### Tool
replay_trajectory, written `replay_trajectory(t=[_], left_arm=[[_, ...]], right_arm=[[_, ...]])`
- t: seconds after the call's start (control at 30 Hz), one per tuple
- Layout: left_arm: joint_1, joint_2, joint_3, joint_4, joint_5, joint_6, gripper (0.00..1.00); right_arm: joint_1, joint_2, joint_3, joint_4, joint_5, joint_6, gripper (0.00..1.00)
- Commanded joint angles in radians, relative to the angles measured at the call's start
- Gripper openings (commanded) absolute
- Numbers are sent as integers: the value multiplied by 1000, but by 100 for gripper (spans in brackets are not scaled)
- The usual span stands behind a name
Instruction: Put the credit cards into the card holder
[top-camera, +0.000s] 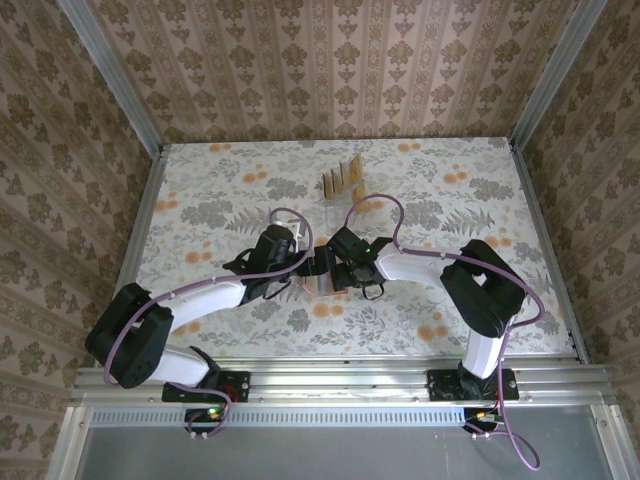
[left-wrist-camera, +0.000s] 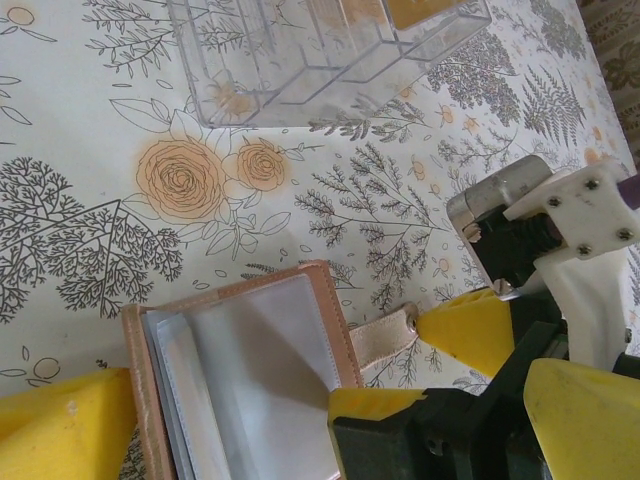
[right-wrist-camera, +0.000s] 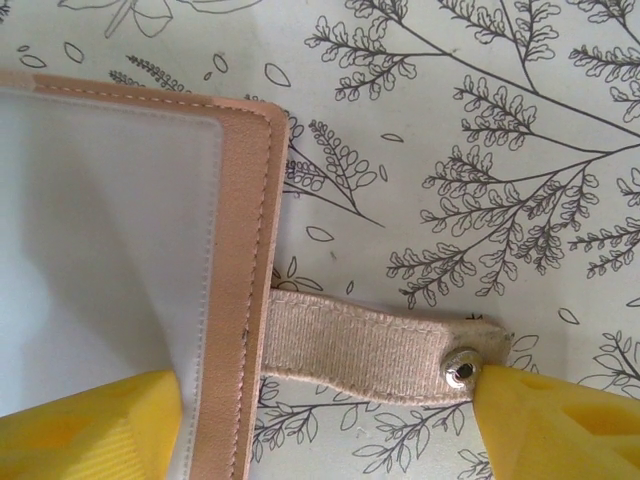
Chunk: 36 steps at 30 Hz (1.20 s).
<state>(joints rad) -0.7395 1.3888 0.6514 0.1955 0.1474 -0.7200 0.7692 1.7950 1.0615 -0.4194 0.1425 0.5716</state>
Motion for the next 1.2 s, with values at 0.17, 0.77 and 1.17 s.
replay_trajectory(t=[0.17, 0.77, 1.17], left_arm=[[-15, 29, 44, 33, 9, -21, 100], [-43, 74, 82, 37, -8, -21, 100], [45, 20, 73, -124, -60, 63, 100]], right_arm=[[-13, -138, 37, -47, -63, -13, 79], [-210, -411, -111, -76, -78, 30, 78], [-123, -317, -171, 26, -169, 83, 78]])
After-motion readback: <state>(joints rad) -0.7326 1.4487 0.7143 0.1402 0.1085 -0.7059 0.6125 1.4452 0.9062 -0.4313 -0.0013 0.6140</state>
